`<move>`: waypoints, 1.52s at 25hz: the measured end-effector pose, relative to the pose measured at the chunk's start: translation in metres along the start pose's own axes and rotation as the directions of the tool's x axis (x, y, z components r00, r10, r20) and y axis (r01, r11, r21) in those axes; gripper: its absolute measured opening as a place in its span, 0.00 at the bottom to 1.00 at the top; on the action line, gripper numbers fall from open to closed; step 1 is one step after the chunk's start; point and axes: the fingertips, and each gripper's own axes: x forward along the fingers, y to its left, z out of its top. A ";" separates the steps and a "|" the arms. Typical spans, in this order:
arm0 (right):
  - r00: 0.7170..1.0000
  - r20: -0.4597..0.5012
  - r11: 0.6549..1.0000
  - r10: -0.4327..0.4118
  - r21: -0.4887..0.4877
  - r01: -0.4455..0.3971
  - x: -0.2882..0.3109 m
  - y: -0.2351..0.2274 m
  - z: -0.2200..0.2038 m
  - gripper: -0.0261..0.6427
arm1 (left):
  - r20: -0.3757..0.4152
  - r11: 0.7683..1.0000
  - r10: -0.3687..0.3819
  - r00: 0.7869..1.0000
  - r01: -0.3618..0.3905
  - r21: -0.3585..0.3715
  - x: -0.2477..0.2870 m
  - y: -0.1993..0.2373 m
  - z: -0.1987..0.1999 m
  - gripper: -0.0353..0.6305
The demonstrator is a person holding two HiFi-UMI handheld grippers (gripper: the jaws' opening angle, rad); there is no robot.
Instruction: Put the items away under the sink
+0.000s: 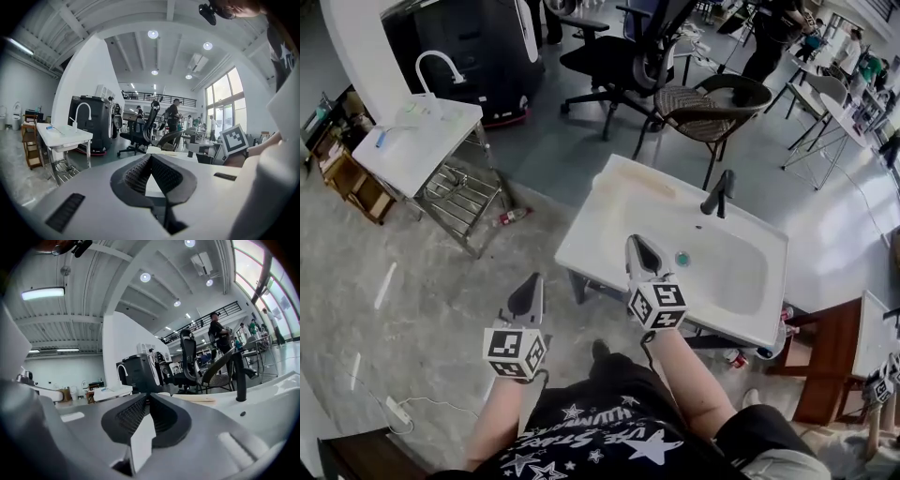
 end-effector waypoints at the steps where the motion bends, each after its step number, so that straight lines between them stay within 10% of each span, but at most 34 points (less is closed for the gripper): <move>1: 1.000 -0.007 1.000 0.016 -0.001 -0.016 0.009 -0.007 0.001 0.05 | 0.005 1.000 0.008 1.000 -0.008 0.003 0.010 -0.001 0.004 0.07; 6: 0.996 -0.052 0.997 0.074 0.016 -0.073 0.047 -0.026 -0.007 0.13 | 0.010 0.998 0.064 0.998 -0.064 -0.011 0.049 0.013 0.014 0.07; 16: 0.988 -0.147 0.999 0.038 -0.011 -0.041 0.108 -0.038 -0.037 0.65 | -0.019 1.000 0.018 1.000 -0.018 0.000 0.122 0.040 0.024 0.07; 38: 0.963 -0.254 0.970 0.096 -0.193 -0.147 0.219 -0.037 -0.069 0.71 | -0.189 0.963 -0.260 0.947 0.268 0.017 0.277 0.073 0.004 0.07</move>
